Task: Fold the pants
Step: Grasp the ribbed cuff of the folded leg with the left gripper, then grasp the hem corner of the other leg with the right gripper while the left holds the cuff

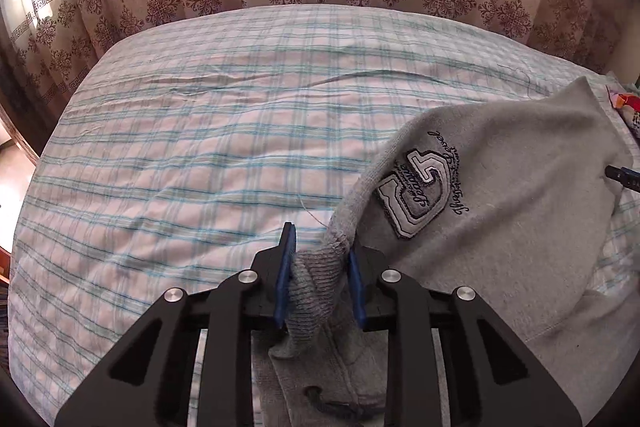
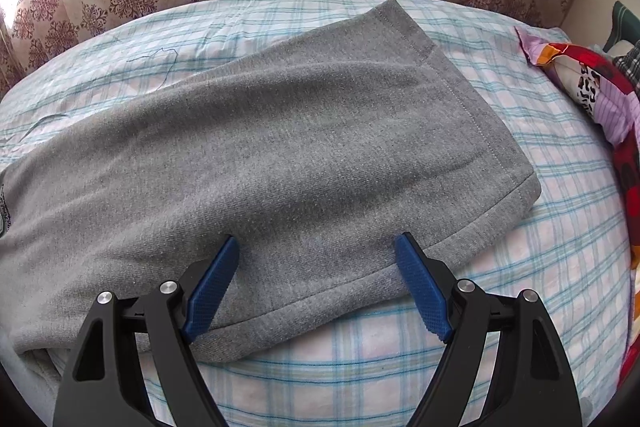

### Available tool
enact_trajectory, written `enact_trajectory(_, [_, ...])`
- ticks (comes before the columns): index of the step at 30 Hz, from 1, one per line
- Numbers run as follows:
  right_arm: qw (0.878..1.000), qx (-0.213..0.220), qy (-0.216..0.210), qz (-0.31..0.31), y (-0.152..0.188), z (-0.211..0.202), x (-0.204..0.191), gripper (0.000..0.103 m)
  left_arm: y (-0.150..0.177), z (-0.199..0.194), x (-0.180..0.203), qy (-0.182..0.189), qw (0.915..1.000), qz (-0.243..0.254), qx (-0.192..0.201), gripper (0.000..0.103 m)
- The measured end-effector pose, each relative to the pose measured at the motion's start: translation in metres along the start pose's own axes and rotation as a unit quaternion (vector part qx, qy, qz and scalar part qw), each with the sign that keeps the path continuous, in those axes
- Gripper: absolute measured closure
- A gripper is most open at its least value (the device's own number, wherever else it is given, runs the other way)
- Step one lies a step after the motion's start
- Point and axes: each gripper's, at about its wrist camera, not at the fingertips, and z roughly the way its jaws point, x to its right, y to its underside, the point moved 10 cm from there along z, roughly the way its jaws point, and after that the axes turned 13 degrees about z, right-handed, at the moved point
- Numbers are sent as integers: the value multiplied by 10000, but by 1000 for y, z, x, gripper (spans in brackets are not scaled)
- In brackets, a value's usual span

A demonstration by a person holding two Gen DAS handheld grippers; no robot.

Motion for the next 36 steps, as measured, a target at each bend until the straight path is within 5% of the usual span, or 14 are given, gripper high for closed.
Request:
enact_trajectory(11, [9983, 225, -160, 509, -85, -7, -9, 23, 57, -55, 55, 632, 9964, 573, 5, 78])
enact_trajectory(21, [9809, -277, -682, 1801, -148, 44, -24, 23, 102, -64, 59, 886, 9946, 508, -188, 85])
enact_trajectory(28, [9807, -547, 140, 1873, -161, 90, -18, 23, 105, -67, 58, 943, 9943, 477, -133, 85])
enact_trajectory(33, [9821, -684, 298, 1730, -161, 106, -17, 43, 106, -67, 58, 926, 9943, 495, -164, 86])
enact_trajectory(36, [9834, -733, 443, 1600, -158, 106, -11, 75, 104, -67, 57, 886, 9949, 460, -139, 86])
